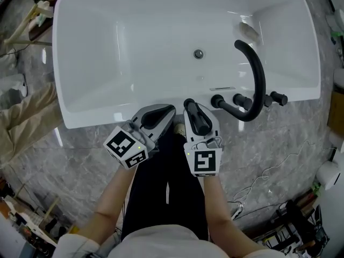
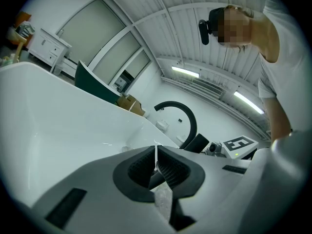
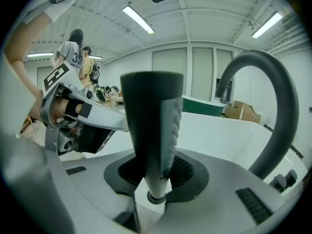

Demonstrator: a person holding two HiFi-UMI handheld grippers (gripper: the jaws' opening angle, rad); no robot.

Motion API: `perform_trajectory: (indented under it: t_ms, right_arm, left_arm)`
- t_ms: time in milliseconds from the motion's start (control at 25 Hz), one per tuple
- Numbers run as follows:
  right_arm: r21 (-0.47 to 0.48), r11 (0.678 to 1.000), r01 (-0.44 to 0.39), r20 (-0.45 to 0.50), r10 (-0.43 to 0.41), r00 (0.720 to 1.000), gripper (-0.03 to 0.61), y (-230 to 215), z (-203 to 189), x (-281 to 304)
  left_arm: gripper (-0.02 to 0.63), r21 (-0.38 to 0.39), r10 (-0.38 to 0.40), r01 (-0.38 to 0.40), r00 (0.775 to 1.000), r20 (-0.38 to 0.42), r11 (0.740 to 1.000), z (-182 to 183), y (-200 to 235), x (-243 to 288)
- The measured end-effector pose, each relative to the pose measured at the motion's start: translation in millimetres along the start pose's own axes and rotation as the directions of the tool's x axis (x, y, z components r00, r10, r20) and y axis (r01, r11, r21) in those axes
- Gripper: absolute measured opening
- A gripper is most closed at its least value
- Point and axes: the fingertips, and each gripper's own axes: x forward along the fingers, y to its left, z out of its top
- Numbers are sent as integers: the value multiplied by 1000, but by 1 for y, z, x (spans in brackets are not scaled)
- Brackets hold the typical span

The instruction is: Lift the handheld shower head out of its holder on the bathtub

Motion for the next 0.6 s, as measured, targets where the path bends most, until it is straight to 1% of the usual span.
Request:
perform_trajectory:
  t_ms: [120,320,520,600]
  right_arm:
    - [1,1000,6,20,-6,1000,115,0,12,-8]
    - [-24,1000,1,22,0,1000,115,4,27,-20]
    - [-5,1000,2,70,-2,998,115,6,52,-33]
    - [-15,1000,-3,79,5,997,115,7,61,-39]
  left_arm:
    - [20,-6,-4,4,1000,17,1000,7,-8,-3]
    - [20,34,-9,8,1000,23,999,24,-19,-9]
    - [20,51,-13,11,999,36,999,40,-29,-18]
    - [20,63,-14,12,999,37,998,46,-34,-22]
